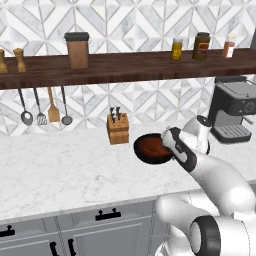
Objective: Pick up the bowls on the counter and stack them on top of one another in the open cabinet. Place the smaller bowl on top of the larger bowl.
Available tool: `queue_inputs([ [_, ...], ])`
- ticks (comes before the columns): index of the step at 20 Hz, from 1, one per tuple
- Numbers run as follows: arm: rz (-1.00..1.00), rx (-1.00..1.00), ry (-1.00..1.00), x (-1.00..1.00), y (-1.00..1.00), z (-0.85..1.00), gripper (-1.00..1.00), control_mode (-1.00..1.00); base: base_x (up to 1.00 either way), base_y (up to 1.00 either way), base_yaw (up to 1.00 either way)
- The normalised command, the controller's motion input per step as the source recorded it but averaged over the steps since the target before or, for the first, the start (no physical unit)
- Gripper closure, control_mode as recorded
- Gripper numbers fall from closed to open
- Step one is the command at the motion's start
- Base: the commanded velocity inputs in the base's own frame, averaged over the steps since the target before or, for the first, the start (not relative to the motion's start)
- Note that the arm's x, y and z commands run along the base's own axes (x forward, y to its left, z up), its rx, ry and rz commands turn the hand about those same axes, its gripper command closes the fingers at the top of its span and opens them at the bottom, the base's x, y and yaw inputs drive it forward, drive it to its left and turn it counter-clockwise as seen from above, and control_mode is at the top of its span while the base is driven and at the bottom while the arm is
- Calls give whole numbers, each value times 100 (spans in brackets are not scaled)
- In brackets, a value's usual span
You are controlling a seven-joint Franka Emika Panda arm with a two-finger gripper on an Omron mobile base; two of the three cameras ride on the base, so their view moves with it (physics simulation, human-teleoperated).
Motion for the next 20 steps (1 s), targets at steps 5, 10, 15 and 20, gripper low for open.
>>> queue_inputs([
  [5,-40,3,0,-44,-16,72,100,-100,0,0,0],
  [10,-18,12,-7,-79,-14,97,100,-100,0,0,0],
  [15,-5,12,-1,-79,-10,100,100,-100,0,0,0],
  [20,-3,7,-14,-69,-2,100,100,-100,0,0,0],
])
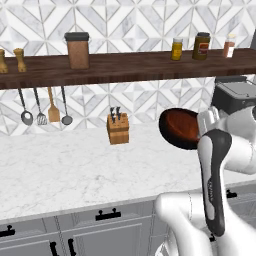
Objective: Pick up the bowls on the counter and stack them on top of one another in the open cabinet. Place the smaller bowl on top of the larger bowl.
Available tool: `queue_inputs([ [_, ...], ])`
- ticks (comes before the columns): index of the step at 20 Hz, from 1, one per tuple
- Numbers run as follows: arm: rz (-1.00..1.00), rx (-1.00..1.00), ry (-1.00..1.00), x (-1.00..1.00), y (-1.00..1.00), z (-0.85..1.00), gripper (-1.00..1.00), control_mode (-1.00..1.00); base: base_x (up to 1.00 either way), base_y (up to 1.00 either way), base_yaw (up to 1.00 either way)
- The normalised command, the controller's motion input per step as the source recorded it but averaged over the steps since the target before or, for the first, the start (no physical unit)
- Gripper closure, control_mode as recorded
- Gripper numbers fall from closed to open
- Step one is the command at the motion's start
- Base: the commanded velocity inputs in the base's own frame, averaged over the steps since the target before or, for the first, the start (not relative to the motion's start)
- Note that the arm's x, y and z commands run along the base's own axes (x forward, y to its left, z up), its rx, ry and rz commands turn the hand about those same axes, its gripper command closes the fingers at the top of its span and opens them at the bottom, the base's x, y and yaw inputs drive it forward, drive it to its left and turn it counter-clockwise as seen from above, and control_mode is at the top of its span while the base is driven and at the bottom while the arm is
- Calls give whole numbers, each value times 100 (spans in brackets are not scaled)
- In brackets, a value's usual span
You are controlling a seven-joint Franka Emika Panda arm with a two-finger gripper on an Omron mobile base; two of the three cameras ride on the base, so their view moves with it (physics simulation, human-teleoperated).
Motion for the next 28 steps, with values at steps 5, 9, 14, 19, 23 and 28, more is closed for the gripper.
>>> queue_inputs([
  [5,0,3,-36,-61,0,100,100,-100,0,0,0],
  [9,0,0,-22,-22,0,100,100,-100,0,0,0],
  [14,0,1,-11,-2,0,100,100,-100,0,0,0],
  [19,0,0,-10,9,1,81,100,-100,0,0,0],
  [23,0,0,-1,49,11,39,100,-100,0,0,0],
  [28,0,-4,-1,74,17,4,100,-100,0,0,0],
])
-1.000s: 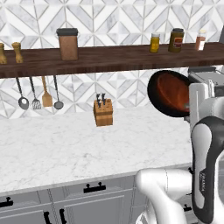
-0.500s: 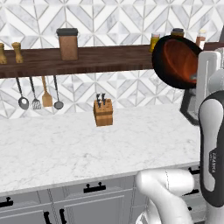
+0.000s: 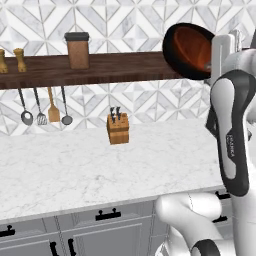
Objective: Pick up the bowls on the counter and stack them on top of one another in the open cabinet. Place the smaller bowl on top of the larger bowl.
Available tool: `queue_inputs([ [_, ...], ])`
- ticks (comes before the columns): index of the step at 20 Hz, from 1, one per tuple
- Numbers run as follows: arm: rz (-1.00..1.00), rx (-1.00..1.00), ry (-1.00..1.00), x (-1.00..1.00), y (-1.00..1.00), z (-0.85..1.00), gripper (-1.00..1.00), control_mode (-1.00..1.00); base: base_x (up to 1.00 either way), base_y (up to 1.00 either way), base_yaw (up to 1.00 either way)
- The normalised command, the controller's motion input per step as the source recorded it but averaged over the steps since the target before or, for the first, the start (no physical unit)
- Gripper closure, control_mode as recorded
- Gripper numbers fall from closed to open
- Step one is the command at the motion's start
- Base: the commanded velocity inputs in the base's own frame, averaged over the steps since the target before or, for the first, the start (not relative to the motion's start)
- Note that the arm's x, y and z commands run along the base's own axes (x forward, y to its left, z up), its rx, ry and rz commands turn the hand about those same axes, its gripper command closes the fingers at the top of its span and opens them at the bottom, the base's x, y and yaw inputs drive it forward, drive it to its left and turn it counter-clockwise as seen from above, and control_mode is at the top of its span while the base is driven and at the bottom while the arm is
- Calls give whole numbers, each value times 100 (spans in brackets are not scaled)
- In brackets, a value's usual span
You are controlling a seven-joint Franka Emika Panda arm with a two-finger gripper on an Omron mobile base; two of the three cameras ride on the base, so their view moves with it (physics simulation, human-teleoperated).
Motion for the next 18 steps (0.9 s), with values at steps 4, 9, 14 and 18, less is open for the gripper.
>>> queue_inputs([
  [4,0,-5,0,89,24,0,100,-100,0,0,0],
  [9,0,-5,0,80,18,0,100,-100,0,0,0],
  [14,0,-4,3,69,5,-2,100,-100,0,0,0],
  [18,0,-4,12,47,2,-28,100,-100,0,0,0],
])
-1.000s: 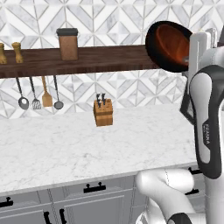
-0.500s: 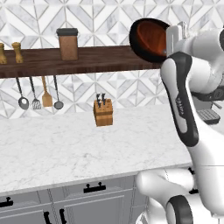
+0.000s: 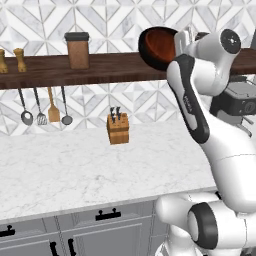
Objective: Pick up the bowls on the counter and stack them on top of one another in the open cabinet. Place the smaller bowl on top of the larger bowl.
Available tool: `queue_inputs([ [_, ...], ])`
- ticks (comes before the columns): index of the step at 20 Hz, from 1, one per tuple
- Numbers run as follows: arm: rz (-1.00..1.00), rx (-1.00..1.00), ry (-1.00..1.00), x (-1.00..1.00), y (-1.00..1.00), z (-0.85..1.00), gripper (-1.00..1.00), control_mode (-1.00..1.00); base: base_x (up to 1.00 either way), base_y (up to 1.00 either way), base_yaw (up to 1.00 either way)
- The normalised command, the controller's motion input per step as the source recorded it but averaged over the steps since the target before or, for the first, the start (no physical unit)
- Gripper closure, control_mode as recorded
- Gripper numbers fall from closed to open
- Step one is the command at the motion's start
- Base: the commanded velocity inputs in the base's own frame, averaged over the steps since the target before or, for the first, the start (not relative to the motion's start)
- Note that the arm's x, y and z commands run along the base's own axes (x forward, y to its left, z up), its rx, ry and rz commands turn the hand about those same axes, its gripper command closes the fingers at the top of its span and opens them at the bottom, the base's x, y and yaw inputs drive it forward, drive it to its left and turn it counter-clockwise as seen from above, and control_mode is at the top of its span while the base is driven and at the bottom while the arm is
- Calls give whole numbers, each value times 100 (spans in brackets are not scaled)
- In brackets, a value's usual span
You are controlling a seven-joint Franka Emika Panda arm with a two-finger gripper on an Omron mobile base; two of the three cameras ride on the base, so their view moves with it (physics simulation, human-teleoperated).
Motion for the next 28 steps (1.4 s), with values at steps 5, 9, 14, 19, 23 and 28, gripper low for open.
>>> queue_inputs([
  [5,0,-5,7,51,11,-16,100,-100,0,0,0],
  [9,0,-3,4,55,6,-7,100,-100,0,0,0],
  [14,0,0,5,44,1,-31,100,-100,0,0,0],
  [19,0,0,0,58,0,-12,100,-100,0,0,0],
  [23,0,0,0,72,8,0,100,-100,0,0,0],
  [28,0,-1,0,70,6,-1,100,-100,0,0,0],
])
